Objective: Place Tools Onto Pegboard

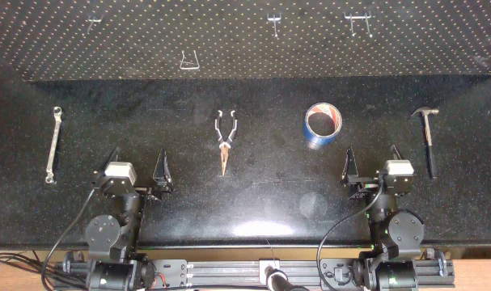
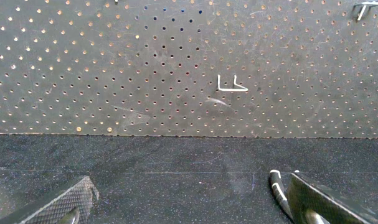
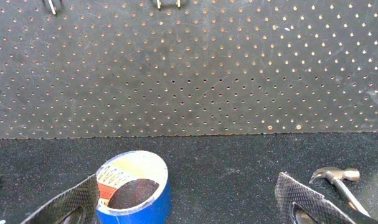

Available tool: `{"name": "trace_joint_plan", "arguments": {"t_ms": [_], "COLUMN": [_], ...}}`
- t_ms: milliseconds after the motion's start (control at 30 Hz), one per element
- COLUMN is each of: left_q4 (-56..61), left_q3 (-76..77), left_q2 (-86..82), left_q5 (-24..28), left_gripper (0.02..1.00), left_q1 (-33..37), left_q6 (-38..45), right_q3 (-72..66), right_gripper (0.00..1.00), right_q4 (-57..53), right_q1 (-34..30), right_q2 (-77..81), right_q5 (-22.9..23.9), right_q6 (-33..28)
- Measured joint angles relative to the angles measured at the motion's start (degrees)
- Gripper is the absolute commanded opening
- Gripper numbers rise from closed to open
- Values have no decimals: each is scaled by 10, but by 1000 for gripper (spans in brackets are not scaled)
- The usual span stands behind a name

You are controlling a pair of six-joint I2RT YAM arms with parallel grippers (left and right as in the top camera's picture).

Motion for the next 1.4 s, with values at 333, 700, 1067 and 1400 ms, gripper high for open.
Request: {"name": "trace_joint_plan", "arguments": {"t_ms": [333, 700, 1067, 1400], "left_q4": [0, -116, -782, -568], "left_q3": [0, 52, 896, 814], "left_q2": [0, 11, 877, 1071], "left_q5": [0, 33, -108, -3], "left_gripper": [993, 993, 1000, 965], "left_q1": [0, 60, 295, 456], "left_q6": [0, -12, 289, 430], "right_q3": [0, 0, -2, -2], "right_gripper": [930, 932, 930, 930], "right_q4": [0, 0, 2, 2], "right_q1": [0, 0, 0, 0], "right_q2": [0, 0, 0, 0], "right_q5": [0, 0, 2, 2], "right_q6": [0, 0, 0, 0]}}
